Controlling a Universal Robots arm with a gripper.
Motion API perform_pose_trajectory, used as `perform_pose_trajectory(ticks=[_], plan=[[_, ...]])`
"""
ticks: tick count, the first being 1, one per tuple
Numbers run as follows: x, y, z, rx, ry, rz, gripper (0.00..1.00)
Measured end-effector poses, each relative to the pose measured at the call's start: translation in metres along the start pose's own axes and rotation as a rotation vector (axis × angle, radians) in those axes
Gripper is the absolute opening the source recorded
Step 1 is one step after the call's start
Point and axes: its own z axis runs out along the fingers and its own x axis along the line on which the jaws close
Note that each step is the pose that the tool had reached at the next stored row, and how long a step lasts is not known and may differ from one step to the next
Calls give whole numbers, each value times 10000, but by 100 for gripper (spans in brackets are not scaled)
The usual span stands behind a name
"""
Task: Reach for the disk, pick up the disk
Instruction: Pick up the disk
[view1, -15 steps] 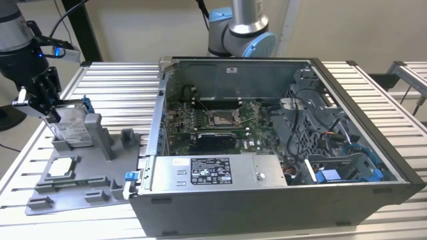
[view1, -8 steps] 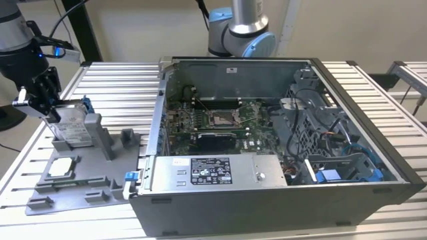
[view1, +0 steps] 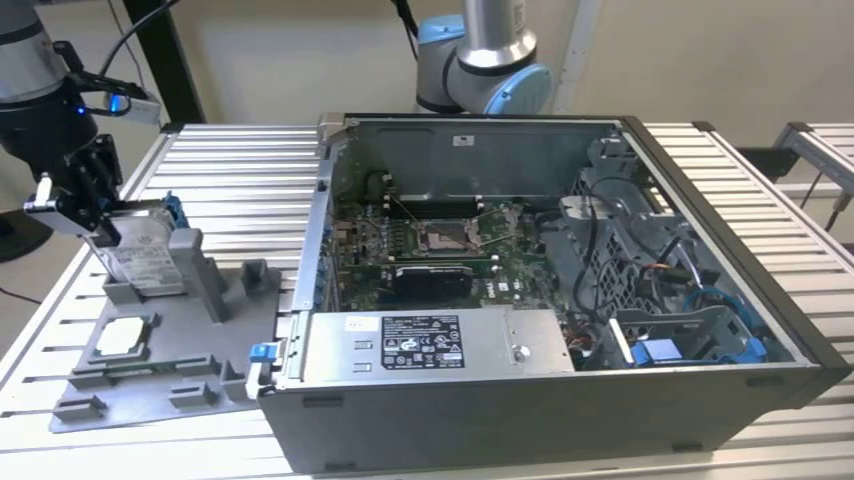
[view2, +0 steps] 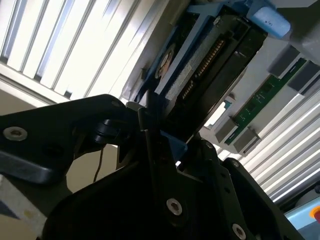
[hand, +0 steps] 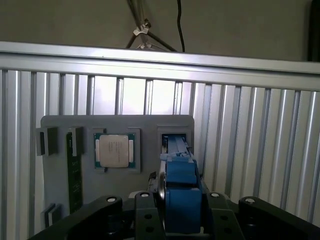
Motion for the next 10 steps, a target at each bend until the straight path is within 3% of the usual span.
perform_pose_trajectory(ticks=[10], plan=[[-1,0,-1,-1,1,0,0]])
